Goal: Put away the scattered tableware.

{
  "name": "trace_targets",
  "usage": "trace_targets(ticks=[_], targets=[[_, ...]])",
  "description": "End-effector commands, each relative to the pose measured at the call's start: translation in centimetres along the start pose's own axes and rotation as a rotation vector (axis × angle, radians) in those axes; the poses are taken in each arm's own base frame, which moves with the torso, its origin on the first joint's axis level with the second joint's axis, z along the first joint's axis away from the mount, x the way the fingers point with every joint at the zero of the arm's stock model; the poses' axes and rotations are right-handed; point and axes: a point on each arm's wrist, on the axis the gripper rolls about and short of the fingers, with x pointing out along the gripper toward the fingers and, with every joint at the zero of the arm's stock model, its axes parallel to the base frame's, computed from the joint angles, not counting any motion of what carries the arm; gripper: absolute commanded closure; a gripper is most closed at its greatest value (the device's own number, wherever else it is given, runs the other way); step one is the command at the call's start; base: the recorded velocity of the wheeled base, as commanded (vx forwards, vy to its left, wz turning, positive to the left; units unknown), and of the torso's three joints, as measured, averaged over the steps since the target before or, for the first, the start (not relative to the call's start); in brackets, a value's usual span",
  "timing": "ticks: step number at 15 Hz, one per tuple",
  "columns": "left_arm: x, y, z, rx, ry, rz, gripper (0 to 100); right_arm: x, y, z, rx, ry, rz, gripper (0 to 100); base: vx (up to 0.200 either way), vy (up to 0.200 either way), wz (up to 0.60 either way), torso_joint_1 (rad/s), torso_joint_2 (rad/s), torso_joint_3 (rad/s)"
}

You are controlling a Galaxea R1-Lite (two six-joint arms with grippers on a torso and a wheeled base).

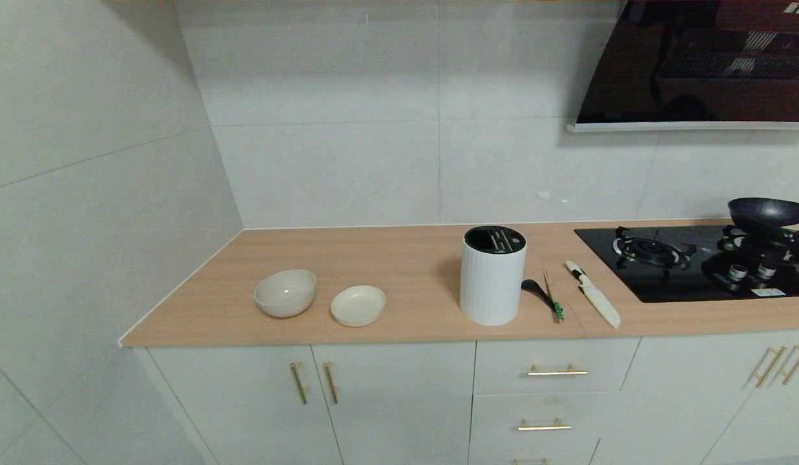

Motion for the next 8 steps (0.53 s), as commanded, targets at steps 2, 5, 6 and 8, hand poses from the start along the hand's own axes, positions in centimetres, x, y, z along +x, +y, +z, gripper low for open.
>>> trace_targets(ticks=[2, 5, 6, 8], targets=[[0.00, 0.00, 0.00, 0.000, 0.000, 0.001, 0, 0.00, 0.00, 0.00, 0.000, 0.000, 0.000, 0, 0.000, 0.200, 0.00, 0.002, 0.00, 0.002], [0.00, 0.00, 0.00, 0.000, 0.000, 0.001, 0, 0.00, 0.00, 0.00, 0.000, 0.000, 0.000, 0, 0.000, 0.200, 0.00, 0.007, 0.00, 0.001], [0.00, 0.00, 0.00, 0.000, 0.000, -0.001, 0, 0.00, 0.00, 0.00, 0.000, 0.000, 0.000, 0, 0.000, 0.200, 0.00, 0.002, 0.00, 0.007], [0.00, 0.00, 0.00, 0.000, 0.000, 0.001, 0, 0.01, 0.00, 0.00, 0.000, 0.002, 0.000, 0, 0.000, 0.200, 0.00, 0.002, 0.00, 0.000]])
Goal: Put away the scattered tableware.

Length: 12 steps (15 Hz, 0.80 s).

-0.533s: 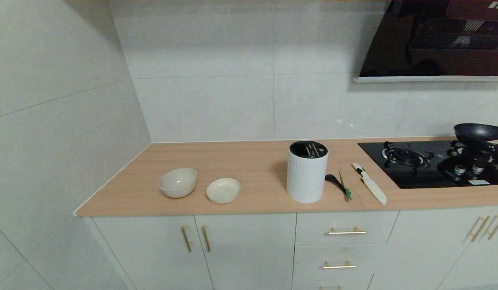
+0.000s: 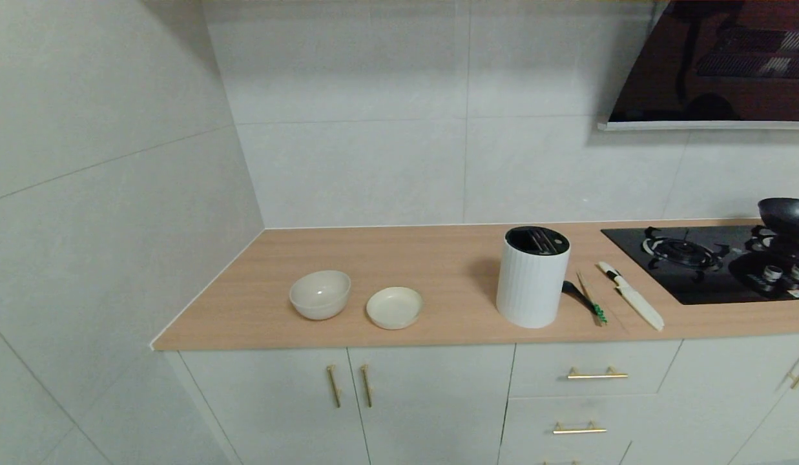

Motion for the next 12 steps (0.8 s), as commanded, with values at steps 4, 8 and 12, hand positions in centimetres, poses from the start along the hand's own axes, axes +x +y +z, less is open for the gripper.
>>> trace_targets(ticks=[4, 8, 12], targets=[[0.00, 0.00, 0.00, 0.001, 0.001, 0.000, 0, 0.01, 0.00, 0.00, 0.000, 0.002, 0.000, 0, 0.000, 0.200, 0.00, 0.004, 0.00, 0.006], [0.00, 0.00, 0.00, -0.001, 0.001, 0.001, 0, 0.01, 0.00, 0.00, 0.000, 0.002, 0.000, 0, 0.000, 0.200, 0.00, -0.001, 0.01, 0.000], [0.00, 0.00, 0.00, -0.001, 0.001, 0.001, 0, 0.01, 0.00, 0.00, 0.000, 0.002, 0.000, 0, 0.000, 0.200, 0.00, 0.001, 0.00, 0.012]])
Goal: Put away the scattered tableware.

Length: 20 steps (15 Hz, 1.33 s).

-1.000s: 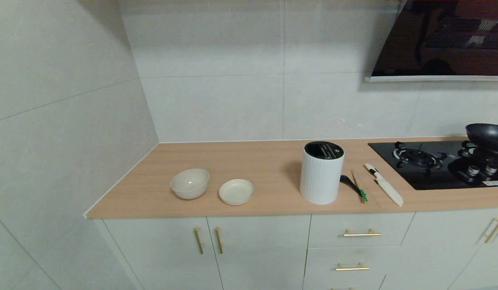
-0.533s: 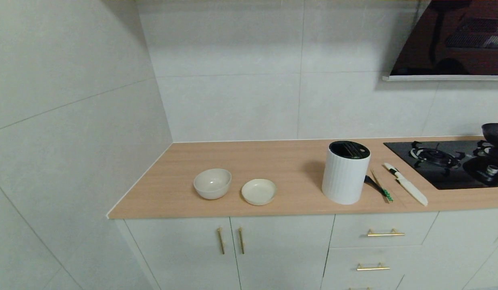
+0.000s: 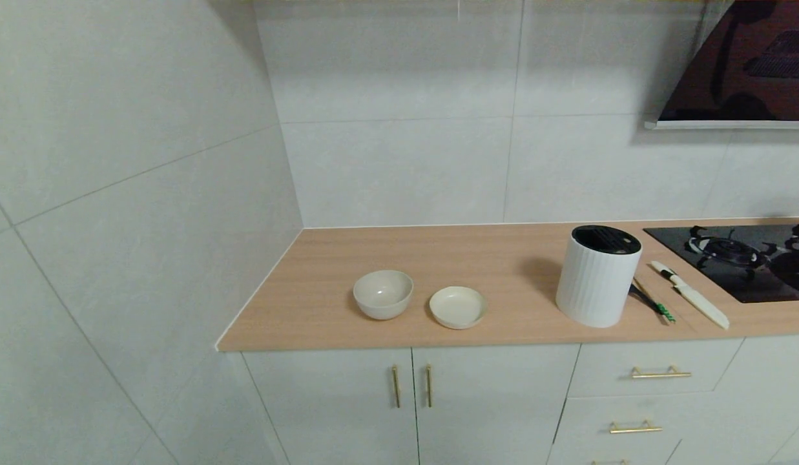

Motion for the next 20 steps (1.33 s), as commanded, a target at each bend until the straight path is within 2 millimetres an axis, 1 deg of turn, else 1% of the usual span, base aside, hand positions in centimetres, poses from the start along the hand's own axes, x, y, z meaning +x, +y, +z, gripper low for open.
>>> trace_targets(ticks=[1, 2, 18, 20], targets=[[0.00, 0.00, 0.00, 0.001, 0.000, 0.001, 0, 0.00, 0.00, 0.00, 0.000, 0.000, 0.000, 0, 0.000, 0.200, 0.00, 0.007, 0.01, 0.002], [0.00, 0.00, 0.00, 0.001, 0.000, 0.001, 0, 0.01, 0.00, 0.00, 0.000, 0.002, 0.000, 0, 0.000, 0.200, 0.00, 0.002, 0.00, 0.002], [0.00, 0.00, 0.00, 0.004, 0.000, -0.001, 0, 0.01, 0.00, 0.00, 0.000, 0.002, 0.000, 0, 0.000, 0.000, 0.00, 0.000, 0.00, 0.000], [0.00, 0.00, 0.00, 0.006, 0.000, -0.001, 0, 0.01, 0.00, 0.00, 0.000, 0.002, 0.000, 0, 0.000, 0.000, 0.00, -0.110, 0.22, 0.107]])
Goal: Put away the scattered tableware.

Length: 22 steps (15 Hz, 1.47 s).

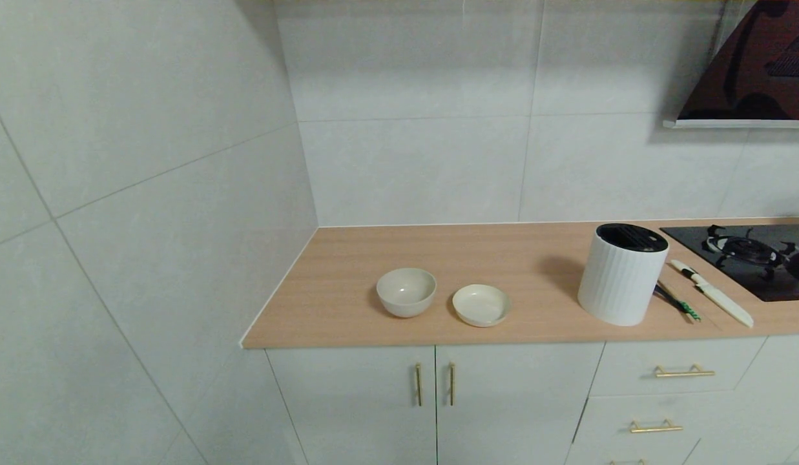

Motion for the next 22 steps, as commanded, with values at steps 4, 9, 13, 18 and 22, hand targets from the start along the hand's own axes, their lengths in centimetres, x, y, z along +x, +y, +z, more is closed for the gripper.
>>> trace_targets(ticks=[4, 9, 13, 18, 22], targets=[[0.00, 0.00, 0.00, -0.001, 0.001, 0.001, 0, 0.01, 0.00, 0.00, -0.001, 0.002, 0.000, 0, 0.000, 0.000, 0.00, -0.156, 0.35, 0.183], [0.00, 0.00, 0.00, -0.001, 0.001, 0.001, 0, 0.01, 0.00, 0.00, -0.001, 0.002, 0.000, 0, 0.000, 0.000, 0.00, -0.173, 0.38, 0.199], [0.00, 0.00, 0.00, -0.001, 0.001, 0.001, 0, 0.01, 0.00, 0.00, -0.001, 0.002, 0.000, 0, 0.000, 0.000, 0.00, -0.204, 0.45, 0.243], [0.00, 0.00, 0.00, -0.001, 0.001, 0.001, 0, 0.01, 0.00, 0.00, -0.001, 0.002, 0.000, 0, 0.000, 0.000, 0.00, -0.246, 0.55, 0.298], [0.00, 0.00, 0.00, -0.001, 0.001, 0.001, 0, 0.01, 0.00, 0.00, -0.001, 0.002, 0.000, 0, 0.000, 0.000, 0.00, -0.228, 0.52, 0.295]])
